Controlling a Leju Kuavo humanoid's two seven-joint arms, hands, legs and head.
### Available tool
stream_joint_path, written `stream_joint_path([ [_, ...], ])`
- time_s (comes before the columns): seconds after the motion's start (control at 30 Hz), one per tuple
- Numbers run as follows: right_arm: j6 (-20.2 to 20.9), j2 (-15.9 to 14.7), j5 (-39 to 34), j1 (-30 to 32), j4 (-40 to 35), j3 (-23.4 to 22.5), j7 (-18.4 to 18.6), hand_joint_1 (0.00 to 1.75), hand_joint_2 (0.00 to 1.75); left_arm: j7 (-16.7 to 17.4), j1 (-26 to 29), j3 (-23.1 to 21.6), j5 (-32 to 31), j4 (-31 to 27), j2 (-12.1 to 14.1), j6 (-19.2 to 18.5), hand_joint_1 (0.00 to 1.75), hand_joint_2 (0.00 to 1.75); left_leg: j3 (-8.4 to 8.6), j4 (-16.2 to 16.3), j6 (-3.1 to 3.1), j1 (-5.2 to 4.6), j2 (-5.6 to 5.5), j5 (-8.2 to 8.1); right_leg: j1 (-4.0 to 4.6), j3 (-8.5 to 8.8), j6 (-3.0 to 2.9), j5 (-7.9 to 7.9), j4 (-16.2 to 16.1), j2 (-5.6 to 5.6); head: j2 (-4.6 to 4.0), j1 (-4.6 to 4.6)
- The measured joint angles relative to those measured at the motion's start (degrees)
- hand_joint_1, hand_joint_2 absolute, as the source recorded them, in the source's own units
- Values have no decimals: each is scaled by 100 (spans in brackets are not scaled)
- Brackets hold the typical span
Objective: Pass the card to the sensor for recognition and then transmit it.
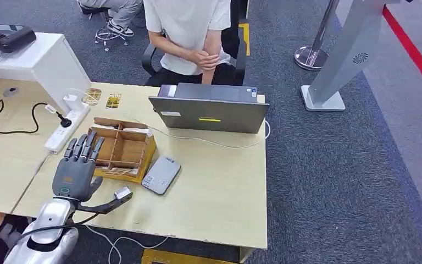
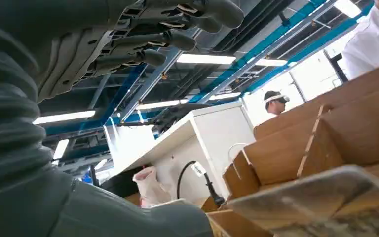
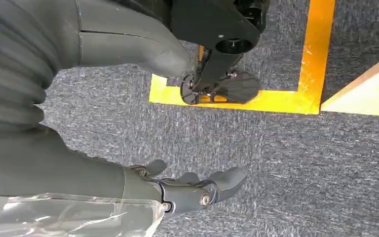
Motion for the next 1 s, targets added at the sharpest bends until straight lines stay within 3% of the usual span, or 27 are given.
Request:
stream_joint_path([
  [0.43, 20, 0, 98, -46, 0, 39, 33, 0, 175, -234, -381, 24, -269, 521, -199, 334, 0, 175, 1, 0, 0, 0, -1, 0, 0, -1, 0, 0, 0, 0, 0, 0],
  [1.0, 20, 0, 96, -80, 0, 105, 90, 0, 175, -273, -653, -76, -243, 862, -430, 234, 0, 175, 1, 1, 0, 0, 0, 0, 0, -2, 0, 0, 0, 2, 0, 0],
])
